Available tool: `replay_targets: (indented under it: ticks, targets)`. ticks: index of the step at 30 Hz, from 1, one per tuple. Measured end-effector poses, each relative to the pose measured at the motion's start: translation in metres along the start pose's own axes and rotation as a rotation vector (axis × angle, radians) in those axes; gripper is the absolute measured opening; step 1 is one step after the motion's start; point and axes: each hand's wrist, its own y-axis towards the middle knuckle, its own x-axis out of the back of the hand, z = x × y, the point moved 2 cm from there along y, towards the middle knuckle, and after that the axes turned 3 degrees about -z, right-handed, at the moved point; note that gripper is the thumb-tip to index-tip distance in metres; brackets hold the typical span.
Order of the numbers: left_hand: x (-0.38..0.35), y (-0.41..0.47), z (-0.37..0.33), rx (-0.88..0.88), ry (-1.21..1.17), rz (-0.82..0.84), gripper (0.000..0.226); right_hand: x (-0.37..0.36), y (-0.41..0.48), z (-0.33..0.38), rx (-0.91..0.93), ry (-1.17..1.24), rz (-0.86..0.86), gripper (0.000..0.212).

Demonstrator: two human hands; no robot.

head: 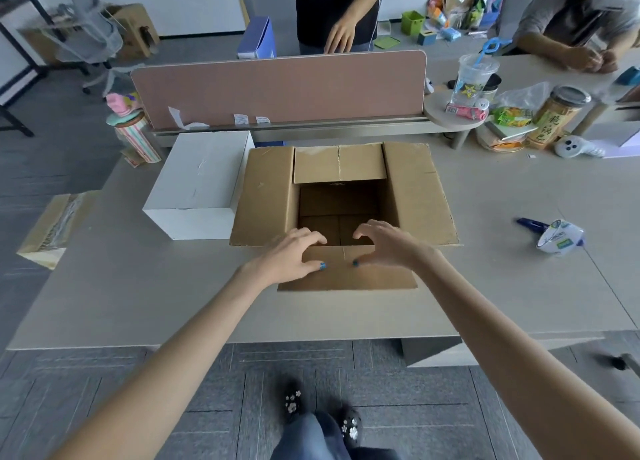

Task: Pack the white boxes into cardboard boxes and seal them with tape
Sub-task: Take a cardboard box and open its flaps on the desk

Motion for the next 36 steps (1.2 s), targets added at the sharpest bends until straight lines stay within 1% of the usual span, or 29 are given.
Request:
replay_targets:
  ticks: [2, 3, 5, 7, 8, 12, 14, 16, 19, 24, 29, 33, 36]
  targets:
    - [-0.015, 0.006, 0.001, -0.002, 0.009, -0.012, 0.057, -0.013, 0.003, 0.0, 0.036, -0.043, -0.034, 0.065]
    - [-0.023, 0.009, 0.002, -0.006, 0.014, -0.018, 0.06, -0.019, 0.006, 0.0, 0.038, -0.054, -0.048, 0.067]
    - [-0.036, 0.016, 0.003, -0.009, 0.034, -0.043, 0.06, -0.032, 0.011, -0.003, 0.018, -0.058, -0.052, 0.064]
    - [-0.045, 0.021, 0.005, -0.024, 0.099, -0.101, 0.057, -0.044, 0.014, -0.008, 0.0, -0.082, -0.073, 0.053]
    - [-0.049, 0.024, 0.006, -0.031, 0.138, -0.137, 0.055, -0.049, 0.015, -0.01, 0.002, -0.102, -0.12, 0.047]
    - [-0.066, 0.032, 0.008, -0.029, 0.236, -0.277, 0.043, -0.073, 0.02, -0.015, 0.042, -0.171, -0.416, 0.026]
    - [-0.071, 0.035, 0.008, -0.016, 0.257, -0.335, 0.04, -0.079, 0.024, -0.014, 0.036, -0.186, -0.492, 0.023]
    - [-0.073, 0.036, 0.007, -0.01, 0.271, -0.356, 0.039, -0.08, 0.025, -0.013, 0.053, -0.183, -0.528, 0.023]
    - [-0.071, 0.032, 0.006, -0.035, 0.272, -0.351, 0.043, -0.08, 0.02, -0.016, 0.09, -0.182, -0.506, 0.024]
    - [-0.058, 0.019, 0.002, -0.084, 0.281, -0.325, 0.047, -0.073, 0.011, -0.02, 0.161, -0.166, -0.432, 0.038]
    - [-0.037, 0.015, 0.002, -0.085, 0.259, -0.379, 0.036, -0.057, 0.006, -0.022, 0.223, -0.143, -0.472, 0.026]
    - [-0.021, 0.026, 0.005, -0.106, 0.292, -0.435, 0.028, -0.042, 0.018, -0.023, 0.158, -0.072, -0.53, 0.022]
    - [-0.01, 0.045, 0.009, -0.099, 0.318, -0.451, 0.028, -0.027, 0.036, -0.024, 0.123, -0.092, -0.534, 0.023]
